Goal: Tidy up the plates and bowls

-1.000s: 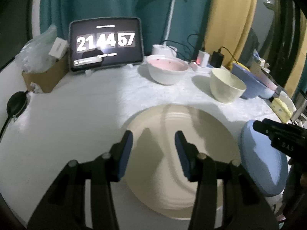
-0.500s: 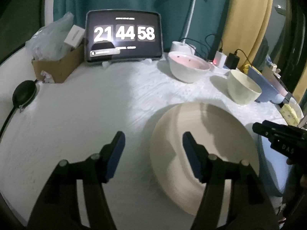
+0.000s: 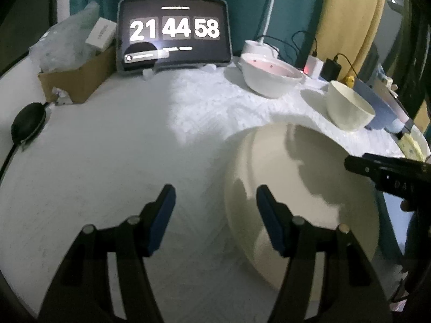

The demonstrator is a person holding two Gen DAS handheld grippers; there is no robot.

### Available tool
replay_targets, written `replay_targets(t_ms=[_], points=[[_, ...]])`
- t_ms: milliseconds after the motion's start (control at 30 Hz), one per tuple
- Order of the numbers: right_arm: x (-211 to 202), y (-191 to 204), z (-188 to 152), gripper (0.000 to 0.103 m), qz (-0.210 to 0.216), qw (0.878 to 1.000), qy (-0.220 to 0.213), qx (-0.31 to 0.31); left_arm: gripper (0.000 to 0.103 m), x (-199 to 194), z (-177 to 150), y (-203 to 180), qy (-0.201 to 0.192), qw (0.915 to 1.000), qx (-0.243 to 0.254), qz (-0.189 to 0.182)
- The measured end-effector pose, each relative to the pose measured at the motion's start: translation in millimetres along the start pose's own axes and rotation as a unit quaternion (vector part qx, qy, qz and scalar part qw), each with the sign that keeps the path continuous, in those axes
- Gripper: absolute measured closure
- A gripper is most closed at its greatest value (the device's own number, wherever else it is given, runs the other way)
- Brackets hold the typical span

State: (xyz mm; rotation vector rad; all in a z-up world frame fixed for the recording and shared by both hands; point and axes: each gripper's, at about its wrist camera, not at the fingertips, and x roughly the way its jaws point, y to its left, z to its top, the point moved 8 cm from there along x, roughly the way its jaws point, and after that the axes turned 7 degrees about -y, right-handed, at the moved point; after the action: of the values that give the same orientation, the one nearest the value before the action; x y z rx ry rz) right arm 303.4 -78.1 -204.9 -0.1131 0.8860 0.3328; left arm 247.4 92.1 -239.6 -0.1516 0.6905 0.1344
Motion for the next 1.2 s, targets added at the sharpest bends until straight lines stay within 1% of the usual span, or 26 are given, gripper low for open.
replay_targets(t_ms=[200, 267, 300, 333, 367, 433, 467, 500, 600, 667, 900, 1200], points=[[11, 9, -6, 0.053, 0.006, 0.999, 0.034, -0.011, 0.039, 6, -5, -7, 0.014, 0.9998, 0.016, -0.006], [12, 12, -6, 0.053, -0.001, 0.999, 0.035, -0.023, 0.04, 8, -7, -10, 0.021, 0.9995, 0.024, -0.006], [11, 12, -7, 0.053, -0.002, 0.999, 0.035, -0.025, 0.044, 8, -7, -11, 0.018, 0.9994, 0.027, -0.007], [11, 13, -7, 0.053, -0.004, 0.999, 0.035, -0.028, 0.052, 7, -7, -13, 0.015, 0.9994, 0.032, -0.008], [12, 13, -6, 0.054, -0.004, 0.999, 0.034, -0.029, 0.056, 8, -8, -14, 0.016, 0.9992, 0.036, -0.008], [10, 15, -6, 0.054, -0.001, 0.999, 0.031, -0.035, 0.067, 7, -10, -17, 0.019, 0.9988, 0.043, -0.015], [9, 16, -6, 0.058, -0.002, 0.999, 0.029, -0.041, 0.069, 6, -10, -18, 0.016, 0.9987, 0.046, -0.016], [8, 17, -5, 0.061, -0.003, 0.999, 0.027, -0.045, 0.069, 5, -10, -17, 0.013, 0.9987, 0.047, -0.011], [6, 19, -5, 0.063, -0.004, 0.999, 0.022, -0.049, 0.069, 3, -9, -15, 0.009, 0.9991, 0.038, -0.016], [3, 18, -3, 0.067, -0.005, 0.999, 0.017, -0.049, 0.069, 0, -8, -16, 0.003, 0.9991, 0.039, -0.015], [-10, 20, 2, 0.067, -0.006, 0.999, -0.002, -0.045, 0.069, -11, -4, -18, -0.008, 0.9991, 0.037, -0.019], [-33, 19, 7, 0.067, -0.007, 0.999, -0.032, -0.043, 0.069, -34, 10, -22, -0.041, 0.9981, 0.04, -0.023]])
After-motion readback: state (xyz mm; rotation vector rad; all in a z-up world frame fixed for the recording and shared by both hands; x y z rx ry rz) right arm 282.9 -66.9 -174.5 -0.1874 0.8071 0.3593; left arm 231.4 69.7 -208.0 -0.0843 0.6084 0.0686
